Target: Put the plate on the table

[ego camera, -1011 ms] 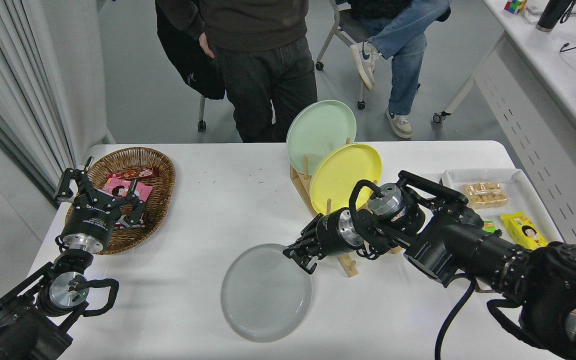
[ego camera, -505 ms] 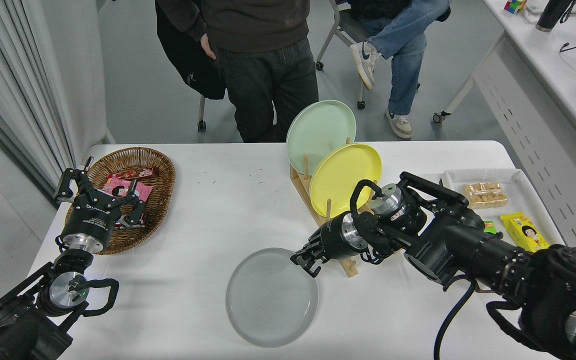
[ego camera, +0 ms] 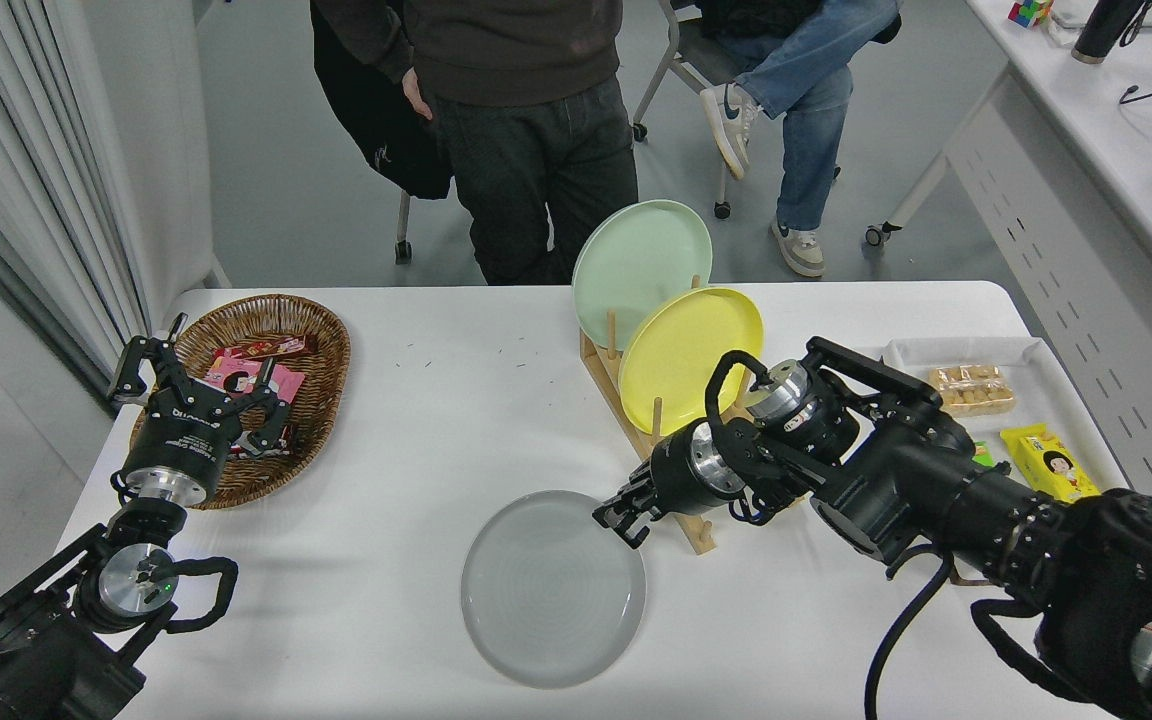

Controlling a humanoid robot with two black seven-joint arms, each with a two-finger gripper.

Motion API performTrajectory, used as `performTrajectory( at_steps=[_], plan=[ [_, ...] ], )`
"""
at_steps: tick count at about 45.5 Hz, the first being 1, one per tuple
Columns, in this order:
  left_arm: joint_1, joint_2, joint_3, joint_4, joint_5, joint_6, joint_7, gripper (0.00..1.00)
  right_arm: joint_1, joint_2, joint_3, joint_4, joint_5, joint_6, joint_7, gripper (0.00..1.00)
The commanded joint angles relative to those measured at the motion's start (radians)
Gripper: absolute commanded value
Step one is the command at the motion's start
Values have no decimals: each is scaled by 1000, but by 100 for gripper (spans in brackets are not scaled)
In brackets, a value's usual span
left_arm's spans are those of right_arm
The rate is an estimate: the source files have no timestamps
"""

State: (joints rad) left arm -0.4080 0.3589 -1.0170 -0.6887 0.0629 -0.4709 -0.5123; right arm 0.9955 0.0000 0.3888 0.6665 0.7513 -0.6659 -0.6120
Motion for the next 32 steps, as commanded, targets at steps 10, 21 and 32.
performTrajectory(
  at_steps=[10,21,32],
  plan=[
    [0,0,0,0,0,0,0,98,-31,0,58,-5,25,-7,12,0],
    [0,0,0,0,0,0,0,98,-43,0,61,-5,77,-27,47,0],
    [0,0,0,0,0,0,0,98,-43,0,59,-5,74,-32,51,0]
  ],
)
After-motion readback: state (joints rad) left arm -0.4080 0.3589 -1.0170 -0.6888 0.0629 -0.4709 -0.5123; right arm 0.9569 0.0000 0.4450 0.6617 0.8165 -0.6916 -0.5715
